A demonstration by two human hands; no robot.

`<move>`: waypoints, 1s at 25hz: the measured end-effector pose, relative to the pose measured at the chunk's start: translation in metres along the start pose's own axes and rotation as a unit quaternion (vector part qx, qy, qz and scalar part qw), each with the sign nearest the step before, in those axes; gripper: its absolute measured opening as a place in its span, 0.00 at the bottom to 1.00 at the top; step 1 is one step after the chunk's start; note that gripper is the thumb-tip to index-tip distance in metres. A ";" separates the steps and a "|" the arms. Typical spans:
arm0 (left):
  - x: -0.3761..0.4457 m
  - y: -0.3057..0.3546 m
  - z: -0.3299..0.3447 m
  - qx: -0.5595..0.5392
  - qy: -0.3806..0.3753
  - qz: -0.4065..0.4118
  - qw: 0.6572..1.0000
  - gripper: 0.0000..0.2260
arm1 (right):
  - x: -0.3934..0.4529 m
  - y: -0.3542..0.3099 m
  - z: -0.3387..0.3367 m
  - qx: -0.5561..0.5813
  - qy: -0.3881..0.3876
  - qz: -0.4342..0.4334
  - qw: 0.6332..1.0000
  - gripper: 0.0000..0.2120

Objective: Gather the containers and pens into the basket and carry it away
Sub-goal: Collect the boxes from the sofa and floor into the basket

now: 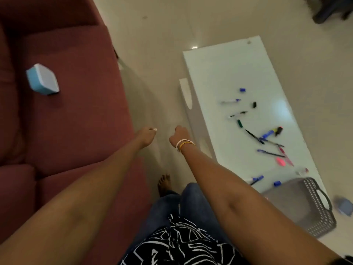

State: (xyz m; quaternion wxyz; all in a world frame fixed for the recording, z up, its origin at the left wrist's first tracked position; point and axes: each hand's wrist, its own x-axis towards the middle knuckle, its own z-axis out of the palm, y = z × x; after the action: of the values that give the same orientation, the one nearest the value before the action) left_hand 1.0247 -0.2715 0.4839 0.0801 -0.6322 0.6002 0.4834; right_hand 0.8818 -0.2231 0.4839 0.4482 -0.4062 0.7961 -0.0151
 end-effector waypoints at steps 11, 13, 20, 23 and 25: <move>0.063 -0.084 -0.108 -0.145 0.119 -0.165 0.968 0.19 | 0.120 -0.172 0.014 -0.156 -0.108 -0.134 0.973 0.18; 0.069 -0.092 -0.122 -0.193 0.127 -0.188 0.955 0.20 | 0.135 -0.198 0.016 -0.180 -0.136 -0.152 0.962 0.18; 0.097 -0.113 -0.182 -0.288 0.158 -0.254 0.910 0.22 | 0.182 -0.309 0.051 -0.261 -0.173 -0.224 0.923 0.17; 0.118 -0.142 -0.199 -0.309 0.170 -0.280 0.893 0.21 | 0.203 -0.365 0.087 -0.279 -0.183 -0.244 0.911 0.17; 0.135 -0.167 -0.211 -0.300 0.166 -0.296 0.892 0.19 | 0.217 -0.405 0.117 -0.261 -0.189 -0.257 0.911 0.18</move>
State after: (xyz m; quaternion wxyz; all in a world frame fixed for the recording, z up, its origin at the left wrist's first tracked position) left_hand 1.2473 -0.4630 0.4177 -0.0749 -0.8456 0.2166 0.4822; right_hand 1.1650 -0.5972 0.4189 0.4490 -0.6949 0.5396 0.1558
